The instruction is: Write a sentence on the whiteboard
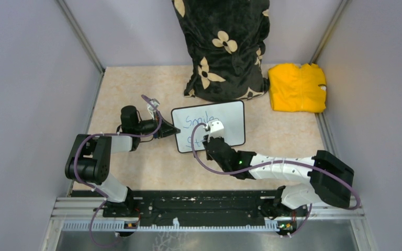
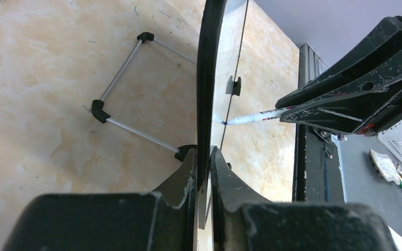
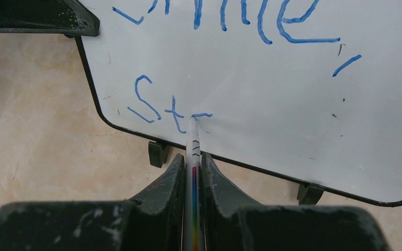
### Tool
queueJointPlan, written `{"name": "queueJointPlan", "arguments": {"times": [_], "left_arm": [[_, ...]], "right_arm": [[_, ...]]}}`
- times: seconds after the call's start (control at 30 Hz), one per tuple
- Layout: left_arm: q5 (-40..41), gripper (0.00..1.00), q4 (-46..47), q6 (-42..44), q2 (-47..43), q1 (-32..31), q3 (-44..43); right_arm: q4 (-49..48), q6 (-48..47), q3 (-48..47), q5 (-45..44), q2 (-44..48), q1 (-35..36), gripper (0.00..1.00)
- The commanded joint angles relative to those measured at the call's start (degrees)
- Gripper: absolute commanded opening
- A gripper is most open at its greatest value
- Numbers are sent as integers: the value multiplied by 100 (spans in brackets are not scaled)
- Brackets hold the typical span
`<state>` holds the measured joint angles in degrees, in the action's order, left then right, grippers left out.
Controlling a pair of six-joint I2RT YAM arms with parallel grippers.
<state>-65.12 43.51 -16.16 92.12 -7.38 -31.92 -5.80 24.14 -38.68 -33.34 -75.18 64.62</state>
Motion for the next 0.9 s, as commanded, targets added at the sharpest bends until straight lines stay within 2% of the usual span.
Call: {"name": "queueJointPlan", "arguments": {"times": [0.0,0.87], "left_arm": [[237,0,-248,280,22,-97,-37],[237,0,-273,307,21,-106,-43]], "right_arm": [[104,54,38,-86,11,-55,0],[282,-129,-76,-373,333,-142,0]]}}
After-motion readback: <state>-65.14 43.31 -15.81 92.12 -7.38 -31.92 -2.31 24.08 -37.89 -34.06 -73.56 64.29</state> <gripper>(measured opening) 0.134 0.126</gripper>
